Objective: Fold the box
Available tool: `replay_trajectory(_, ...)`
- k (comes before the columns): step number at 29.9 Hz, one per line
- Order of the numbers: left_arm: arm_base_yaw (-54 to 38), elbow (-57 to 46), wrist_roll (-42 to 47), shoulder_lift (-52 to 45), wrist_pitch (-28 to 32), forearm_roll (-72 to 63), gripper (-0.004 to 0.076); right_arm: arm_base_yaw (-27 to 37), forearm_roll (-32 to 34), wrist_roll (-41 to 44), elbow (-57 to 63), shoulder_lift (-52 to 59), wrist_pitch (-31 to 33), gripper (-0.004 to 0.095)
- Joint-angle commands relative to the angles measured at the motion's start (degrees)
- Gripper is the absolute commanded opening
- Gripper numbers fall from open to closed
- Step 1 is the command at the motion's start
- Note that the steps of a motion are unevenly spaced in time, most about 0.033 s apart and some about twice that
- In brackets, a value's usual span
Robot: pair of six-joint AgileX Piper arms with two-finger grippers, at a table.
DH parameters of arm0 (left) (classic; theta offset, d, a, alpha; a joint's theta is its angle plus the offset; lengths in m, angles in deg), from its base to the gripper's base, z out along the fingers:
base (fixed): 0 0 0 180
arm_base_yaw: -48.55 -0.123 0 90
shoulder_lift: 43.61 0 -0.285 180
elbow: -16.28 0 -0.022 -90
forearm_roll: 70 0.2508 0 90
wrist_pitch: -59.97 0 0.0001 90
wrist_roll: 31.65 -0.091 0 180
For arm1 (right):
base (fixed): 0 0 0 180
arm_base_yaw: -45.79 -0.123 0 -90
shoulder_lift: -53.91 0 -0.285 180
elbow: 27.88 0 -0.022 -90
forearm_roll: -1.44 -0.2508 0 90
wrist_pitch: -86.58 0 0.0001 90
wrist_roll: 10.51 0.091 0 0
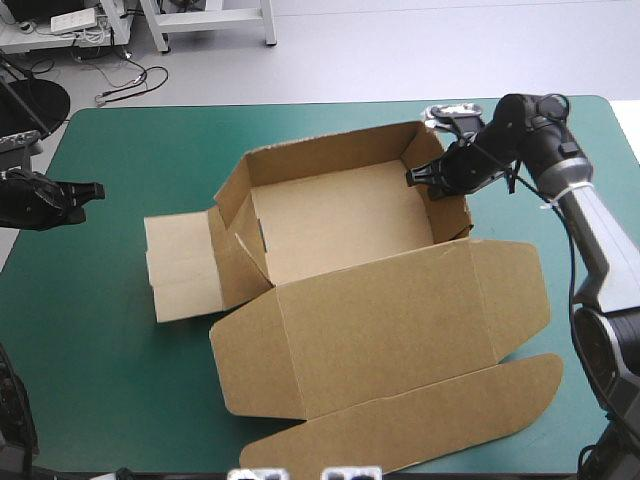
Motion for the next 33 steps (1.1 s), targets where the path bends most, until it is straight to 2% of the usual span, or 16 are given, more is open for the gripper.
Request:
replay_trajectory(1,-3.12,1.42,-3.94,-0.91,1.14,-12.53,-0.0008,2.45,-2.81,0.99,-4.21,6.74,1.41,-0.0020)
replay_trajectory(5,-4.67,1.42,-8.04,0.60,-0.06,-23.54,-0.0008,5.85,-4.72,1.06,-5.96,10.45,1.41,-0.0019)
replay_trajectory(10,-4.45,1.42,-13.66,2.82,-4.96,-39.47,-0.0009,10.55,-12.10,1.06,-6.73,13.85,1.41,-0.0020)
replay_trajectory(14,-3.07,1.42,-14.93,3.57,-5.57,-50.32,-0.0009,12.95,-17.46,0.61,-6.73,15.36,1.41,-0.0020)
replay_trajectory(24,7.48,1.42,-15.97,3.57,-5.57,-61.00,-0.0009,13.11,-22.45,0.61,-6.73,15.48,1.32,-0.0020)
replay_trajectory(33,13.35,1.42,-17.37,1.80,-5.57,-62.91,-0.0010,13.11,-21.78,0.72,-6.61,15.38,0.08,-0.0018)
